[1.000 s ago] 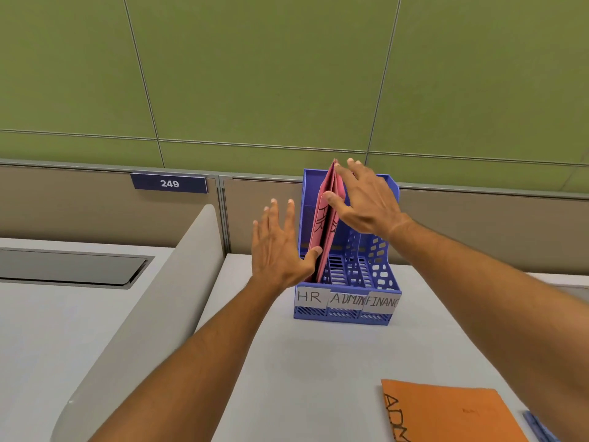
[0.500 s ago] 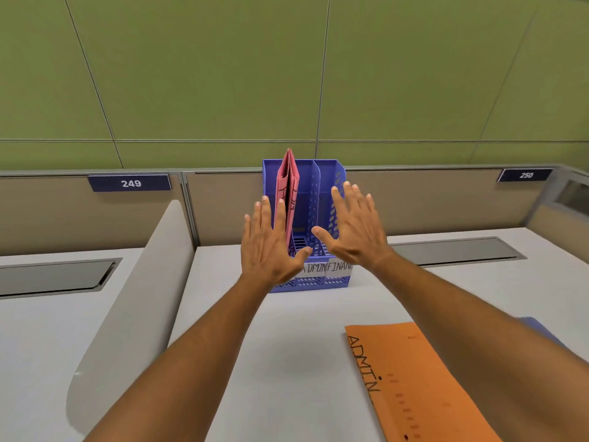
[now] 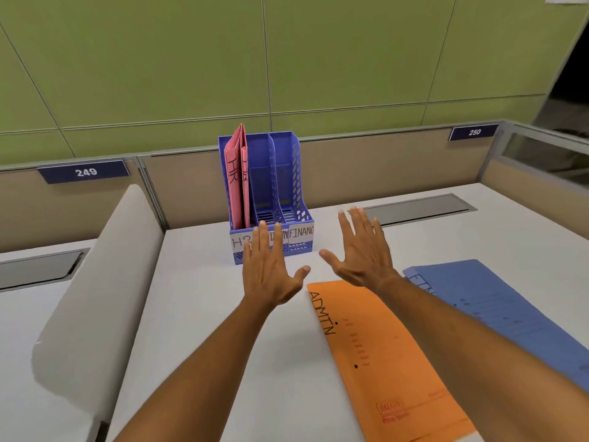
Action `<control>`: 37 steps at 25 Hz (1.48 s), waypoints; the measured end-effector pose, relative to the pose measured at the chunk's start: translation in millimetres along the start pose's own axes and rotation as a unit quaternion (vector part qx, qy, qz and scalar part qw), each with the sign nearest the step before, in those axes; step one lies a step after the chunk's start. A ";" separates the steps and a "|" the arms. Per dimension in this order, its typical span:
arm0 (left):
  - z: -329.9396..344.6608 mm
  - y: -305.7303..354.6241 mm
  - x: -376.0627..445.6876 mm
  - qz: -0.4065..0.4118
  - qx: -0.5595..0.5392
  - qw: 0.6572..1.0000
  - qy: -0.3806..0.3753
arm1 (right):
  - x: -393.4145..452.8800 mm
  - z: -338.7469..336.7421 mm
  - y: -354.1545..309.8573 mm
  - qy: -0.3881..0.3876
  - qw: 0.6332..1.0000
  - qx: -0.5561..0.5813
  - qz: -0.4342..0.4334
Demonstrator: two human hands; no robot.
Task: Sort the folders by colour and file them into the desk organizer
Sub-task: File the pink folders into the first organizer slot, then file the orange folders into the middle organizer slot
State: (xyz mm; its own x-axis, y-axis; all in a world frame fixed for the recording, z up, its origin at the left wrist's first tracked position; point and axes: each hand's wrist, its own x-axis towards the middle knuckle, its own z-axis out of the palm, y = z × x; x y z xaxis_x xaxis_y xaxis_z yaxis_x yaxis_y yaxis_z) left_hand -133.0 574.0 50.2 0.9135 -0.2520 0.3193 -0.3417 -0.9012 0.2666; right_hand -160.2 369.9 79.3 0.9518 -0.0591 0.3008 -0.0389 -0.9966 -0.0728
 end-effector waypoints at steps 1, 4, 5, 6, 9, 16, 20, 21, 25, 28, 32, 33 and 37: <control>9.0 5.4 -9.5 -0.013 0.010 1.000 -0.010 | -8.0 4.6 7.4 -0.007 1.000 -0.001 -0.001; 32.5 25.5 -34.1 -0.046 0.043 0.997 -0.040 | -29.2 16.5 31.9 -0.030 0.999 0.014 -0.009; 38.1 31.8 -41.0 -0.056 0.049 0.996 -0.048 | -35.7 20.8 39.4 -0.039 0.999 0.020 -0.013; 42.9 38.4 -47.4 -0.065 0.056 0.995 -0.055 | -41.9 25.2 47.0 -0.046 0.998 0.024 -0.019; 55.5 59.8 -67.4 -0.086 0.065 0.992 -0.071 | -58.1 37.0 70.3 -0.064 0.997 0.035 -0.036; 90.8 100.4 -121.4 -0.191 -0.009 0.965 -0.178 | -104.4 65.5 106.6 -0.131 0.985 0.094 -0.055; 100.0 116.1 -132.0 -0.239 -0.045 0.951 -0.192 | -128.3 82.4 118.6 -0.185 0.975 0.112 -0.055; 101.0 119.2 -132.4 -0.248 -0.051 0.949 -0.189 | -133.6 86.8 121.0 -0.203 0.970 0.119 -0.052; 103.0 120.1 -127.2 -0.304 -0.116 0.932 -0.158 | -144.7 99.8 126.9 -0.269 0.955 0.120 -0.045; 99.8 116.8 -123.2 -0.320 -0.183 0.922 -0.123 | -143.7 102.8 125.6 -0.278 0.954 0.093 -0.057; 94.3 117.1 -123.5 -0.346 -0.280 0.891 -0.088 | -141.4 102.4 124.5 -0.281 0.955 0.071 -0.067; 92.6 117.0 -123.8 -0.354 -0.303 0.880 -0.087 | -141.4 102.3 124.0 -0.282 0.954 0.069 -0.067; 87.1 118.4 -122.7 -0.375 -0.356 0.853 -0.075 | -142.3 101.4 123.1 -0.281 0.955 0.074 -0.063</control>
State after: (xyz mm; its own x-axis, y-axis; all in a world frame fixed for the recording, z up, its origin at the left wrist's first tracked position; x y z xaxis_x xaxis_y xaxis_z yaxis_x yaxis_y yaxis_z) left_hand -266.3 467.5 -36.7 0.9340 0.2101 -0.2890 0.3518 -0.3992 0.8467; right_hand -269.6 261.4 -68.9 0.9608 0.1418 -0.2381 0.0900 -0.9723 -0.2158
